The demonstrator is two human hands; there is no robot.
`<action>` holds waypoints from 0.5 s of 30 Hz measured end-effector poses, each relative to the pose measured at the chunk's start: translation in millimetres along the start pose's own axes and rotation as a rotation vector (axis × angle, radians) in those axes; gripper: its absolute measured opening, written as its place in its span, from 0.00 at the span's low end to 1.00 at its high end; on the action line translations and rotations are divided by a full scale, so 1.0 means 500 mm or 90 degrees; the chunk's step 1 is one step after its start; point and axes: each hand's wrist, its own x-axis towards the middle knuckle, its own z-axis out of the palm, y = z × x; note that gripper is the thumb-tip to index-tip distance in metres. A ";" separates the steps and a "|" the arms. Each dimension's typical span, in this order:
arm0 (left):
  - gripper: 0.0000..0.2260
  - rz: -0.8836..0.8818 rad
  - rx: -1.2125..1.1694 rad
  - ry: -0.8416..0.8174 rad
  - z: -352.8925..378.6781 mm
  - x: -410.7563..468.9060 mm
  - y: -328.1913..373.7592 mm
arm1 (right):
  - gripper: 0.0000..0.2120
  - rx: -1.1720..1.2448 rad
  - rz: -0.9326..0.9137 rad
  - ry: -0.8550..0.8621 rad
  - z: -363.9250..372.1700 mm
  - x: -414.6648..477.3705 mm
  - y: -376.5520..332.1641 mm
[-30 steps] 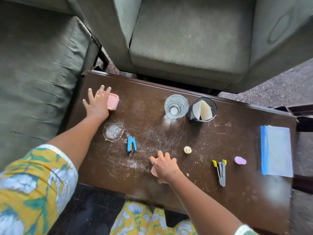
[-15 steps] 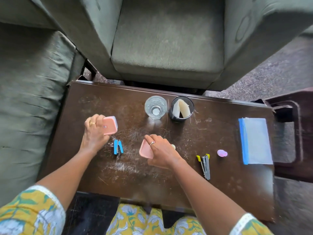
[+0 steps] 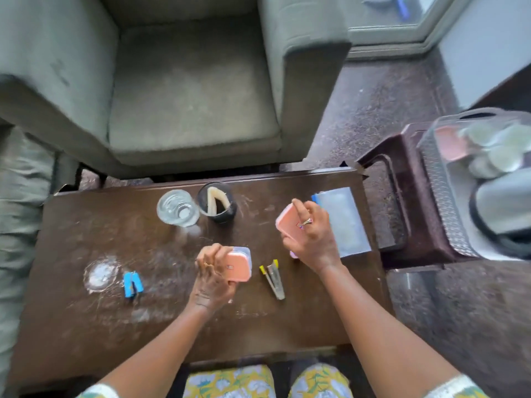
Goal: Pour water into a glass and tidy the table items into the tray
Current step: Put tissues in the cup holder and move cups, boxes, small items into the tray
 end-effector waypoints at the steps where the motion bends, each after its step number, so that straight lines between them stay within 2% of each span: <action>1: 0.39 0.013 -0.027 0.005 0.018 0.024 0.045 | 0.39 -0.035 0.015 0.057 -0.031 0.004 0.031; 4: 0.38 0.066 -0.104 -0.004 0.066 0.111 0.181 | 0.37 -0.153 0.116 0.215 -0.136 0.025 0.123; 8: 0.35 0.095 -0.184 -0.079 0.117 0.259 0.365 | 0.36 -0.116 0.267 0.368 -0.286 0.066 0.253; 12: 0.35 0.067 -0.194 -0.151 0.148 0.403 0.532 | 0.37 -0.037 0.453 0.298 -0.406 0.114 0.394; 15: 0.37 0.036 -0.193 -0.167 0.170 0.479 0.615 | 0.36 -0.029 0.519 0.201 -0.449 0.154 0.476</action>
